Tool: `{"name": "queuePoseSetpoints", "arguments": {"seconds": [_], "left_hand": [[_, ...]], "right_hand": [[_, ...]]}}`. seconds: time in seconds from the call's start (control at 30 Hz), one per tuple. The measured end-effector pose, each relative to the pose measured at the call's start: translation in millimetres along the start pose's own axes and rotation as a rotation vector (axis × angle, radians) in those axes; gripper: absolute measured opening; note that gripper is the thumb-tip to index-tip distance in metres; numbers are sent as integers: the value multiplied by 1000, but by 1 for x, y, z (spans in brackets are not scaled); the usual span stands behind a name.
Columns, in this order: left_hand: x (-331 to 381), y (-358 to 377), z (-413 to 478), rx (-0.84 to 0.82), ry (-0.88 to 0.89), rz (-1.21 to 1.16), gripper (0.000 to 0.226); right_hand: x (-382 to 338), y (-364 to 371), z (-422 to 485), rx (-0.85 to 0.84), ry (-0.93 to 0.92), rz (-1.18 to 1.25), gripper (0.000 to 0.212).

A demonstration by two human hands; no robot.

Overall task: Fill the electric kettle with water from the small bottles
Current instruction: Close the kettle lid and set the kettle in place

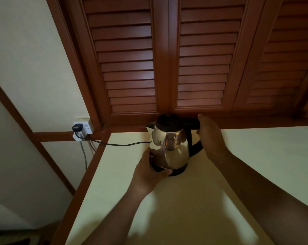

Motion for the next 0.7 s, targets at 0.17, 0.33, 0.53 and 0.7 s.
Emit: {"name": "queuePoseSetpoints", "arguments": {"seconds": [0.17,0.33,0.53,0.7], "left_hand": [[1,1,-1,20,-73,-79,72],[-7,-8,-1,-30,-100,-206,77],[-20,-17,2,-102,-69,-440,89],[-20,-13,3,-101,-61,-375,89]], "right_hand": [[1,0,6,-15,7,-20,28],[3,-1,6,-43,9,-14,23],[8,-1,11,-48,35,19,20],[11,-2,10,-54,14,12,20]]}}
Point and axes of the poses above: each hand's wrist, its own z-axis towards the middle knuckle, its own y-axis out of the palm, x = y × z, the point moved 1 cm from there along z, towards the middle knuckle, and after that the axes turned 9 degrees about y, right-handed, at the moved point
